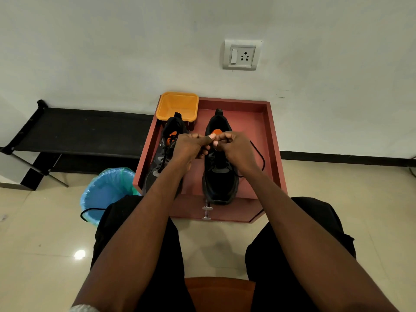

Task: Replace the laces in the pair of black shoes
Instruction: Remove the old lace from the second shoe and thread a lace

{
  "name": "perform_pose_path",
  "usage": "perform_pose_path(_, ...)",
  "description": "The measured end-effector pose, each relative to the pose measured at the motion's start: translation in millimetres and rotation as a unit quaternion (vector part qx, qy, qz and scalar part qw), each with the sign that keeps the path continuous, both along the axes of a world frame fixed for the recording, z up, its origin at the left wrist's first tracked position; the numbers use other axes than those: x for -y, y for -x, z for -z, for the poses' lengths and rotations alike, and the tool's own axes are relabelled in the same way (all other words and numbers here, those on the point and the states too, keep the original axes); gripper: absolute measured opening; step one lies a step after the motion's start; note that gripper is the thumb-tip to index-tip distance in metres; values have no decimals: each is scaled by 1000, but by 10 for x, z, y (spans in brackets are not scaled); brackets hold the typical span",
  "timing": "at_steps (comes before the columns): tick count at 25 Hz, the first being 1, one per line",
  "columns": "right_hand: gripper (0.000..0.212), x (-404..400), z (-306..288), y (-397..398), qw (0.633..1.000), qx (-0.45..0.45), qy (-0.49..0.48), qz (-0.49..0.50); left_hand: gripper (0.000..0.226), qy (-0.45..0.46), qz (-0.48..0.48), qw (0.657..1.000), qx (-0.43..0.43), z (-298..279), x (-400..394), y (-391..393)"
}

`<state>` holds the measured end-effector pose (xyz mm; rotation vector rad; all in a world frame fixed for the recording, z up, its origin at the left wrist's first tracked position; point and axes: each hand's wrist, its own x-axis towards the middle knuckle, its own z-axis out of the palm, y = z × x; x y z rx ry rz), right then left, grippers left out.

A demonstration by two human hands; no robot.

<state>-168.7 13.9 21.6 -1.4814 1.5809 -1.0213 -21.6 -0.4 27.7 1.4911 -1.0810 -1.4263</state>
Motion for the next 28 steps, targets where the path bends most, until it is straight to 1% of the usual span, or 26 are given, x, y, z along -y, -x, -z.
perform_pose_path(1, 14, 26, 50, 3, 999, -30, 11, 15, 22, -3, -16, 1000, 1, 37, 25, 5)
perform_pose_path(2, 17, 58, 108, 7, 996, -80, 25, 33, 20, -8, -37, 999, 6, 79, 57, 0)
perform_pose_path(5, 19, 108, 219, 25, 963, -261, 36, 56, 9, -35, -88, 995, 33, 212, 130, -2)
perform_pose_path(6, 19, 114, 245, 25, 952, -300, 30, 51, 11, -45, -93, 994, 40, 246, 143, 10)
perform_pose_path(8, 21, 119, 271, -3, 942, -333, 26, 44, 18, -58, -83, 994, 42, 287, 148, 42)
perform_pose_path(10, 21, 142, 318, -40, 945, -322, 17, 44, 19, -59, -69, 995, 28, 294, 144, 82)
perform_pose_path(12, 18, 187, 347, -59, 955, -293, -2, 43, 13, -56, -59, 996, 20, 286, 139, 109)
perform_pose_path(16, 14, 262, 357, -26, 971, -235, -38, 39, 10, -52, -50, 997, 22, 312, 147, 112)
perform_pose_path(20, 13, 272, 396, -81, 978, -198, -39, 52, 11, -45, -31, 998, 40, 330, 148, 81)
perform_pose_path(23, 12, 320, 390, -48, 986, -149, -67, 23, 10, -43, -34, 998, 36, 339, 154, 68)
perform_pose_path(25, 13, 354, 404, -16, 986, -143, -81, 7, 11, -44, -30, 998, 41, 350, 163, 67)
perform_pose_path(28, 13, 356, 434, -40, 986, -145, -66, 40, 12, -33, -21, 998, 56, 359, 158, 77)
